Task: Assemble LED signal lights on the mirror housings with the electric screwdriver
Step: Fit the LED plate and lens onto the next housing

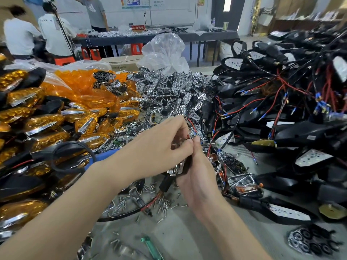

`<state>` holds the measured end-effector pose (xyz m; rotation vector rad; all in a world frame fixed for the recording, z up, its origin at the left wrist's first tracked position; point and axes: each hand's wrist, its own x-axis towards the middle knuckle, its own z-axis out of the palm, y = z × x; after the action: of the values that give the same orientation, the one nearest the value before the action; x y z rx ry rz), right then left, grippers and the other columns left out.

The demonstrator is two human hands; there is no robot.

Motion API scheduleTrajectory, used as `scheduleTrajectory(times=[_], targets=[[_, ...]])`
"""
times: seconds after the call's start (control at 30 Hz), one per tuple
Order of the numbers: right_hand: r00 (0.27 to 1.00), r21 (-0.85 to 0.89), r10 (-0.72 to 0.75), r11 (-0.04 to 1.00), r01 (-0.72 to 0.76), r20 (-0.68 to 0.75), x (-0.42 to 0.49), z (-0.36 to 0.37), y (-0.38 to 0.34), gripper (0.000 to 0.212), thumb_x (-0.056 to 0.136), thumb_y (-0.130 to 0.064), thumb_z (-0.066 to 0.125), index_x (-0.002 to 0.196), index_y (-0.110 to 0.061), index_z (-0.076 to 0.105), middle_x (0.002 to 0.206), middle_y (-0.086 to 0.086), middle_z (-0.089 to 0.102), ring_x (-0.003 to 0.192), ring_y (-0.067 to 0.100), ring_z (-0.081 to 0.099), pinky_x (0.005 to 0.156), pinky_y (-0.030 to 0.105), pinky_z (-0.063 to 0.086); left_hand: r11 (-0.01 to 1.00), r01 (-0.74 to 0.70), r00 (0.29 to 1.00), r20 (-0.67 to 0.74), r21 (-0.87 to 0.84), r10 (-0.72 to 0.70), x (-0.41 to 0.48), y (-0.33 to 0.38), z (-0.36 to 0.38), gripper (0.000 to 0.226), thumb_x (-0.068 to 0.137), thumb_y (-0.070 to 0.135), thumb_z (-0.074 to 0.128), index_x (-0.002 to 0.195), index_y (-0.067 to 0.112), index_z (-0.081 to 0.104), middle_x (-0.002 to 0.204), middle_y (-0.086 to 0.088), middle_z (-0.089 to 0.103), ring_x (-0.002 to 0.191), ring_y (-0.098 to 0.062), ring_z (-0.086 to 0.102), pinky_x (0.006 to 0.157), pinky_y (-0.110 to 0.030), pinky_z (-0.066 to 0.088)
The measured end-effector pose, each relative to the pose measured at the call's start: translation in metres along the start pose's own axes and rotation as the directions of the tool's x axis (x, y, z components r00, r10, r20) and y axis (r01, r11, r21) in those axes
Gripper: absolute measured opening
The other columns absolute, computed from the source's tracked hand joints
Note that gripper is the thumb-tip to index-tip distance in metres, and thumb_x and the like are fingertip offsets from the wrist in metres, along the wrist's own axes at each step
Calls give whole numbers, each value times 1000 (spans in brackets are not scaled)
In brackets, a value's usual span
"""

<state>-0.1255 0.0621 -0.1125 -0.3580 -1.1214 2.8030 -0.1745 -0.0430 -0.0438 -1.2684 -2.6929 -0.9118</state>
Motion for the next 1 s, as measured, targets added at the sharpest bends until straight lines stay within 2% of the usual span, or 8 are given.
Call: scheduleTrajectory(times=[0.13, 0.3, 0.47, 0.53, 0.7, 0.87, 0.93, 1.0], targets=[[999, -67, 34, 997, -36, -28, 2, -2, 3, 53, 100, -57, 46, 138, -24, 62, 127, 2, 73, 121, 13, 67, 111, 51, 48, 999, 11, 1000, -14, 40, -11, 0, 3, 0, 15, 86, 49, 44, 84, 35, 40, 77, 12, 53, 62, -11, 49, 55, -34, 42], [998, -27, 54, 998, -54, -27, 3, -3, 3, 42, 103, -54, 45, 130, -29, 65, 130, 1, 71, 126, 15, 63, 113, 54, 44, 998, 30, 999, -22, 58, -29, 3, 6, 4, 9, 86, 44, 46, 90, 36, 43, 76, 8, 56, 65, -8, 52, 57, -32, 44], [997, 18, -6, 1000, 5, 71, 2, -4, -2, 58, 103, -56, 37, 133, -14, 64, 125, 8, 74, 118, 18, 69, 94, 41, 60, 997, 76, 996, -42, -23, -76, 2, 3, 8, 14, 97, 45, 47, 108, 37, 51, 97, 19, 56, 88, 4, 57, 67, -14, 43], [998, 26, -13, 1000, 12, 66, 2, -5, -5, 60, 102, -56, 39, 130, -10, 65, 123, 10, 74, 117, 22, 69, 93, 40, 60, 992, 115, 991, -64, -57, -119, -4, 0, 3, 15, 99, 46, 47, 110, 38, 53, 99, 20, 59, 86, 4, 61, 69, -14, 48], [999, 169, 6, 986, 2, -51, 9, -10, -15, 35, 103, -50, 48, 93, -19, 62, 75, -1, 64, 65, 15, 63, 59, 32, 52, 931, 298, 940, -105, -211, -324, -42, -8, -10, 10, 97, 41, 49, 104, 43, 56, 96, 23, 62, 85, -7, 63, 71, -24, 52], [997, 295, 55, 955, -35, -58, 9, -13, -18, 34, 104, -47, 48, 87, -20, 60, 73, 0, 62, 60, 16, 60, 51, 30, 51, 871, 479, 852, -183, -108, -491, -68, -9, -7, 9, 98, 33, 51, 94, 38, 59, 81, 18, 67, 65, -9, 60, 56, -27, 49], [998, 322, 45, 946, -28, -44, 9, -14, -20, 33, 104, -46, 48, 87, -20, 58, 74, 0, 61, 60, 16, 59, 52, 30, 50, 775, 601, 758, -167, -196, -630, -67, -9, -2, 15, 100, 30, 51, 93, 28, 64, 72, 7, 71, 56, -9, 62, 56, -29, 54], [999, 325, 22, 946, -9, -36, 9, -16, -23, 32, 104, -44, 46, 86, -20, 56, 74, 0, 59, 60, 16, 58, 52, 30, 49, 431, 637, 601, 61, -640, -797, -62, -4, 5, 20, 101, 24, 53, 97, 9, 64, 75, -6, 76, 64, -13, 71, 58, -29, 60]])
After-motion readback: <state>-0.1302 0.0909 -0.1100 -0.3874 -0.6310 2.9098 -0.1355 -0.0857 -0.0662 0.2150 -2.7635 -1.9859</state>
